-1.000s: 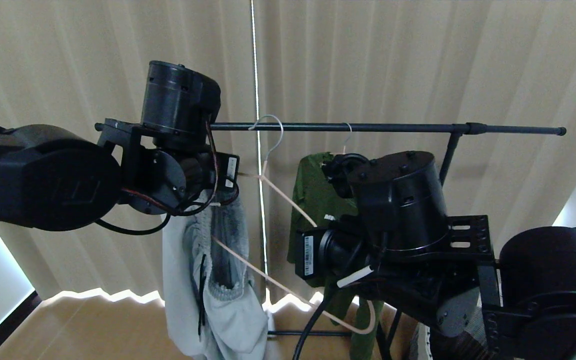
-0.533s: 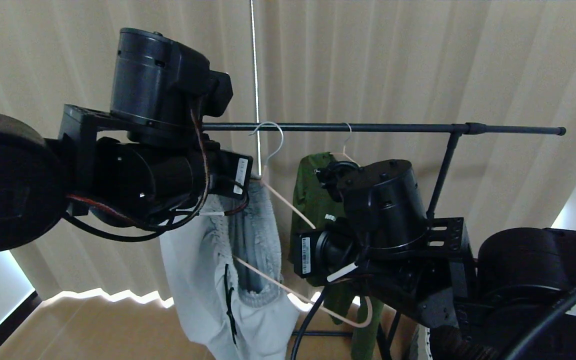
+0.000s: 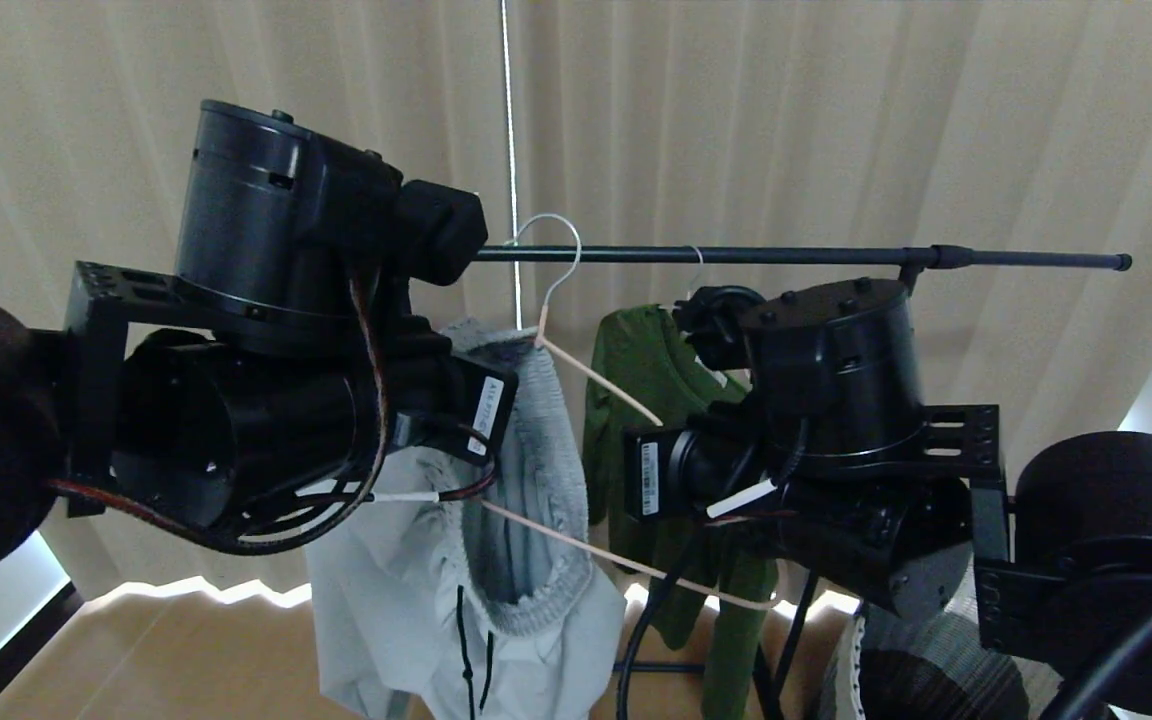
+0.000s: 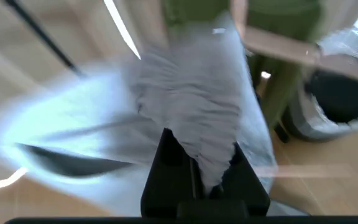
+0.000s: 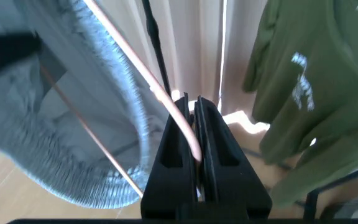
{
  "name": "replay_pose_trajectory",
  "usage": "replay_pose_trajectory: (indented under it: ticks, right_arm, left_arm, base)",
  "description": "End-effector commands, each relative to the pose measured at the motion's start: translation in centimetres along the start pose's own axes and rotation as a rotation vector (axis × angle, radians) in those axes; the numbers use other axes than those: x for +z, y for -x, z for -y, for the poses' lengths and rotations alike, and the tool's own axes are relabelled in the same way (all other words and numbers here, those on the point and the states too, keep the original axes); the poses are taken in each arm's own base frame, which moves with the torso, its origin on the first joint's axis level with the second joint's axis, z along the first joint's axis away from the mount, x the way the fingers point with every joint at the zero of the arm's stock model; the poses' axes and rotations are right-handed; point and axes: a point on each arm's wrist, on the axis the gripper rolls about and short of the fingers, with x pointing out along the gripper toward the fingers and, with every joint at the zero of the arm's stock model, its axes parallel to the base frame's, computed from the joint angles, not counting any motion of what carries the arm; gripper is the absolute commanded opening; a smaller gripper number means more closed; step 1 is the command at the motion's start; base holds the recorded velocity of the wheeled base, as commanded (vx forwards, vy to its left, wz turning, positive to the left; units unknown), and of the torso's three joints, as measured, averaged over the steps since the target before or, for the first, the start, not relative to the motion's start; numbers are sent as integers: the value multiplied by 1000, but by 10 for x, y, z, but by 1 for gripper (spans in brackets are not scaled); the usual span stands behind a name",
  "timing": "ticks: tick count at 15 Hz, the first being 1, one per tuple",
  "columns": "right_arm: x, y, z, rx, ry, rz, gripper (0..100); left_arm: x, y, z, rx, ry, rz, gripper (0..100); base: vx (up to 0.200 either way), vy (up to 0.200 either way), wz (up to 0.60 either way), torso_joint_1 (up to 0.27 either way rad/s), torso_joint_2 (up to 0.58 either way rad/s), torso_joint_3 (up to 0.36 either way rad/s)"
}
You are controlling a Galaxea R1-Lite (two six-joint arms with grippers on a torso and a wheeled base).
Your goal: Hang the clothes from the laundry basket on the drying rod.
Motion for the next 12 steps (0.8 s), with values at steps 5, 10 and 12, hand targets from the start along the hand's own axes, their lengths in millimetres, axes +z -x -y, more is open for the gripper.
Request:
replay_pose_trajectory:
  ticks: [5,10,12]
  right_arm:
    - [6,9,8,24,52,99,0]
    - [9,5,18,1,84,131,0]
    - [14,2,28,-33,93,138,0]
  left_arm:
    - [-12,7,10,-41,-16,10,0]
    - [-16,11,12,-52,-33,63,100]
    - [-17,19,9,-72,-66,84,100]
  base:
    - [0,0,0,0,0,0]
    - [0,0,0,0,0,0]
    - [0,0,0,0,0,0]
